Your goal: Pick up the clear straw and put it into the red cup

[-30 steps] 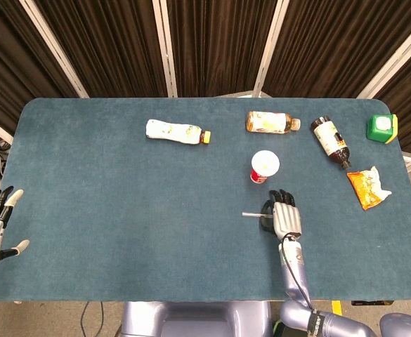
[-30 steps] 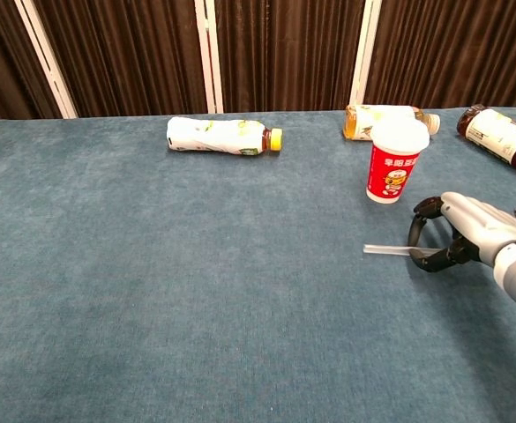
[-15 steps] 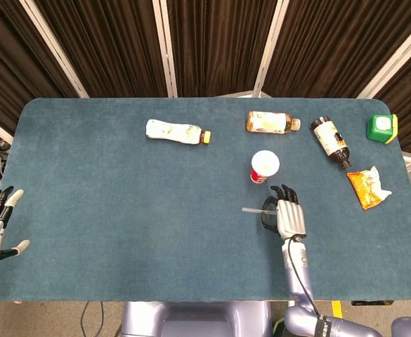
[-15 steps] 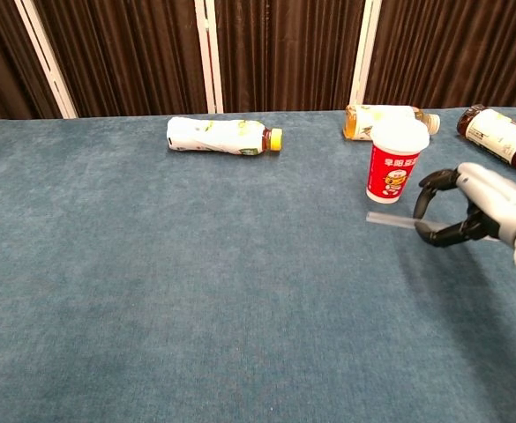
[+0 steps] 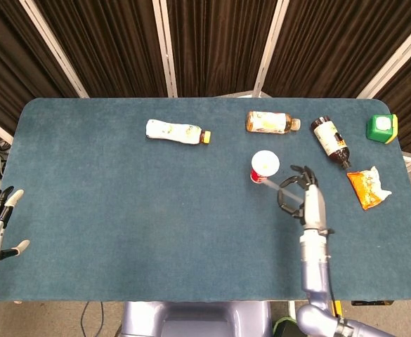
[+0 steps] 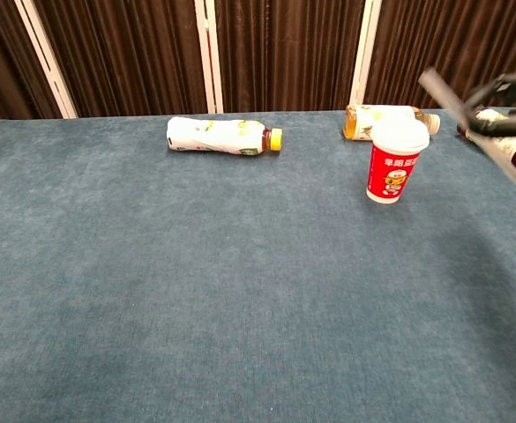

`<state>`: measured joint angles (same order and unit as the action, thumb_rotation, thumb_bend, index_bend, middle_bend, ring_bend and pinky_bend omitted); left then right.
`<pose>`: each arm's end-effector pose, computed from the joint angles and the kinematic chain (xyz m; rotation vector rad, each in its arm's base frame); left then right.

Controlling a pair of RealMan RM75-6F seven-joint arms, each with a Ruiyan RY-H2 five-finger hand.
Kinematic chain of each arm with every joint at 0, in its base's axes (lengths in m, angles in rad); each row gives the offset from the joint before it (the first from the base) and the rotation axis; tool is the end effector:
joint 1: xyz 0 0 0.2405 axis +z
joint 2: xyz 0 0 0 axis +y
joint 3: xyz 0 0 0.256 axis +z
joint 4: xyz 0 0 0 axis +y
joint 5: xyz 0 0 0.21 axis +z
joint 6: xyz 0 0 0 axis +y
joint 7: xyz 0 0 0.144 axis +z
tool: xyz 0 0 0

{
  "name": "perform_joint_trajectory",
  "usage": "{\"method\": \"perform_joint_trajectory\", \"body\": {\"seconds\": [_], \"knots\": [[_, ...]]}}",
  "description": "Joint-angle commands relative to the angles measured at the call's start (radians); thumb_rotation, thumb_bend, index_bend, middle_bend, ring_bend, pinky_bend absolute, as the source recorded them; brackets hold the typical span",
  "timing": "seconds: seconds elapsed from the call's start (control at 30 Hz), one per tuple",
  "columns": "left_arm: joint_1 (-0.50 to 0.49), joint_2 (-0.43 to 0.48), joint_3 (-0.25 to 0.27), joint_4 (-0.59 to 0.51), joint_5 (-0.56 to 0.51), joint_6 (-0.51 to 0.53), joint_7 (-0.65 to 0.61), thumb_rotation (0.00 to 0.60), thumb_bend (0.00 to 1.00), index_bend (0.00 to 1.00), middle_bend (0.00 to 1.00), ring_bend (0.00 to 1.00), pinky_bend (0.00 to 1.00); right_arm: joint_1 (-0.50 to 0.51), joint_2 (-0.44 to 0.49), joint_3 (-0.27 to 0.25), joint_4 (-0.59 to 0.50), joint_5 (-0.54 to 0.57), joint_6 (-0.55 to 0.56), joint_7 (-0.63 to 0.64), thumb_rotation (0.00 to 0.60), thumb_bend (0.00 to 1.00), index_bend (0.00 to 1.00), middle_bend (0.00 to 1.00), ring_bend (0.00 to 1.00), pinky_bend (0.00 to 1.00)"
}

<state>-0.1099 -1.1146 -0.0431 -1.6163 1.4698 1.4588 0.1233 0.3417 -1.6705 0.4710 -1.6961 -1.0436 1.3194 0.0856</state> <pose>-0.3119 0.1873 0.1574 -1.4309 -0.8299 -0.7988 -0.1861 -0.3019 0.0415 0.7703 -1.5434 1.5110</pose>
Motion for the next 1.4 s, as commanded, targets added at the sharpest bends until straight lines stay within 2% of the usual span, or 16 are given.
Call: {"method": "perform_joint_trajectory", "body": {"seconds": [0.03, 0.2, 0.4, 0.57, 0.8, 1.0, 1.4], "knots": [[0.000, 0.000, 0.000, 0.000, 0.000, 0.001, 0.001, 0.600, 0.08, 0.00, 0.00, 0.00, 0.00, -0.036, 0.054, 0.098, -0.091, 0.030, -0.019, 0.198, 0.600, 0.44, 0.60, 0.19, 0.00, 0.00], [0.000, -0.001, 0.000, 0.001, 0.000, 0.001, 0.002, 0.600, 0.08, 0.00, 0.00, 0.00, 0.00, -0.039, 0.067, 0.181, -0.113, 0.055, -0.070, 0.413, 0.600, 0.44, 0.61, 0.21, 0.00, 0.00], [0.000, -0.001, -0.001, 0.000, 0.000, 0.000, 0.002, 0.600, 0.07, 0.00, 0.00, 0.00, 0.00, 0.026, 0.003, 0.242, -0.047, 0.118, -0.117, 0.538, 0.600, 0.44, 0.63, 0.23, 0.00, 0.00], [0.000, 0.000, 0.000, 0.002, 0.000, 0.000, -0.002, 0.600, 0.07, 0.00, 0.00, 0.00, 0.00, 0.103, -0.054, 0.302, 0.029, 0.175, -0.163, 0.613, 0.600, 0.44, 0.65, 0.25, 0.00, 0.00], [-0.003, 0.002, -0.002, -0.001, -0.004, -0.007, -0.002, 0.600, 0.07, 0.00, 0.00, 0.00, 0.00, 0.168, -0.088, 0.345, 0.102, 0.234, -0.203, 0.651, 0.600, 0.44, 0.66, 0.25, 0.00, 0.00], [-0.005, 0.006, -0.003, -0.006, -0.009, -0.013, -0.004, 0.600, 0.07, 0.00, 0.00, 0.00, 0.00, 0.195, -0.118, 0.348, 0.169, 0.273, -0.220, 0.670, 0.600, 0.44, 0.66, 0.25, 0.00, 0.00], [-0.007, 0.009, -0.003, -0.011, -0.011, -0.016, -0.005, 0.600, 0.07, 0.00, 0.00, 0.00, 0.00, 0.233, -0.158, 0.342, 0.267, 0.257, -0.252, 0.722, 0.600, 0.44, 0.66, 0.25, 0.00, 0.00]]}}
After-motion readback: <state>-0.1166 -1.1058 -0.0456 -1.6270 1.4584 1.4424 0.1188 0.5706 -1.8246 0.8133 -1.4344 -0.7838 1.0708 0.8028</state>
